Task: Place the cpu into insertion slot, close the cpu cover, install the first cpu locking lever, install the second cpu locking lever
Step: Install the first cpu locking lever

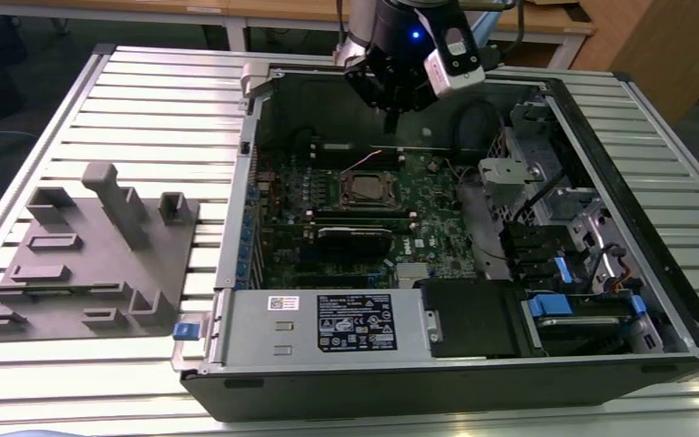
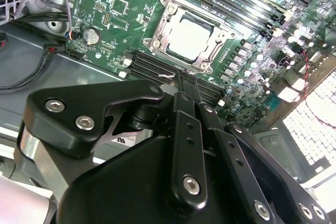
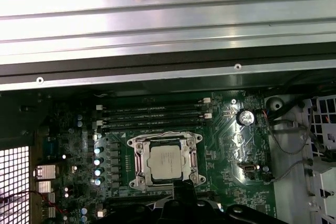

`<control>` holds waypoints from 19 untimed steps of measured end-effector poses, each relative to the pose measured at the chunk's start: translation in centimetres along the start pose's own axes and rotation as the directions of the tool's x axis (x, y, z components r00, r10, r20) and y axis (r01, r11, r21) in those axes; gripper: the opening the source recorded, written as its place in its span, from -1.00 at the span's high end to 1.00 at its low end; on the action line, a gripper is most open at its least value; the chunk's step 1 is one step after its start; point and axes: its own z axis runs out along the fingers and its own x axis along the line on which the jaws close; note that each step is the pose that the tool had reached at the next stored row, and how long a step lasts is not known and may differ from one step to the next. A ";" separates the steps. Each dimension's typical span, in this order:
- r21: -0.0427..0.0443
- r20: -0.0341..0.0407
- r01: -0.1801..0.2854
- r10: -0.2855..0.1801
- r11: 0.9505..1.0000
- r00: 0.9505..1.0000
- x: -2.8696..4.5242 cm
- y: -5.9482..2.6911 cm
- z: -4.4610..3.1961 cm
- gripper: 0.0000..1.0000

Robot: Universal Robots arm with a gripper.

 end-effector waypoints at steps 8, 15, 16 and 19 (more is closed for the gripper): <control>0.000 0.000 0.000 0.000 1.000 1.000 0.00 -0.03 0.28 0.79; 0.000 0.001 0.000 0.000 1.000 1.000 0.03 -0.07 0.65 0.79; 0.000 0.002 0.000 0.000 1.000 1.000 0.04 -0.08 0.73 0.79; 0.002 0.002 0.000 0.000 1.000 1.000 0.05 -0.08 0.78 0.79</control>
